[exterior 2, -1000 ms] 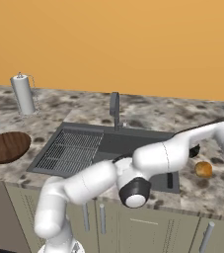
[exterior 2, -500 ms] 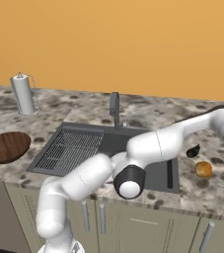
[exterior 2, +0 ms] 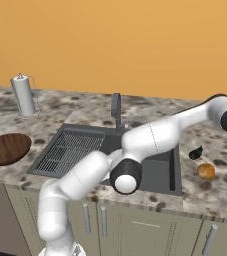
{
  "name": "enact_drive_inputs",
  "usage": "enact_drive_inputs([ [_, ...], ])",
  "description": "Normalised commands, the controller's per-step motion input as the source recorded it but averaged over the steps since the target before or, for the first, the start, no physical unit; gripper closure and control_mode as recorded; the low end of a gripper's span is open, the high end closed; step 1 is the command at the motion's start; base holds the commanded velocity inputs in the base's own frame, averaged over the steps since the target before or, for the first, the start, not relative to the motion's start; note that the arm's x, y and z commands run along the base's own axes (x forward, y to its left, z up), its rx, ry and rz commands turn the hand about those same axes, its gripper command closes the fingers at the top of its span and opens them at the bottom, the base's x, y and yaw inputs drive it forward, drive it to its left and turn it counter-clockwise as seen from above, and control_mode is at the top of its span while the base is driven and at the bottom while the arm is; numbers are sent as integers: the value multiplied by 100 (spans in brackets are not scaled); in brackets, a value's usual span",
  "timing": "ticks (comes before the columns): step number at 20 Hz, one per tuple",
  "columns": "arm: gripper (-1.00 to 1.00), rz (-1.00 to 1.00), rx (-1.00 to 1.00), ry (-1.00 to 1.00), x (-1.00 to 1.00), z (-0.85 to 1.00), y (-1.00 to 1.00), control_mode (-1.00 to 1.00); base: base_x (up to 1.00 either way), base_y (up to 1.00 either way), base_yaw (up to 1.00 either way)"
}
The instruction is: Remove the eggplant and potato from the sink. Then move the bowl and cup from the counter to the sink for washing.
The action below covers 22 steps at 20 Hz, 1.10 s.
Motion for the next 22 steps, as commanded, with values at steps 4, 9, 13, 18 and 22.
enact_drive_inputs([
  [4,100,7,26,3,-13,50,29,-100,0,0,0],
  [9,100,2,30,1,-8,38,26,-100,0,0,0],
  [13,100,0,25,0,0,23,28,-100,0,0,0],
  [18,100,0,13,0,7,17,40,-100,0,0,0],
  [22,100,0,5,3,17,13,43,-100,0,0,0],
])
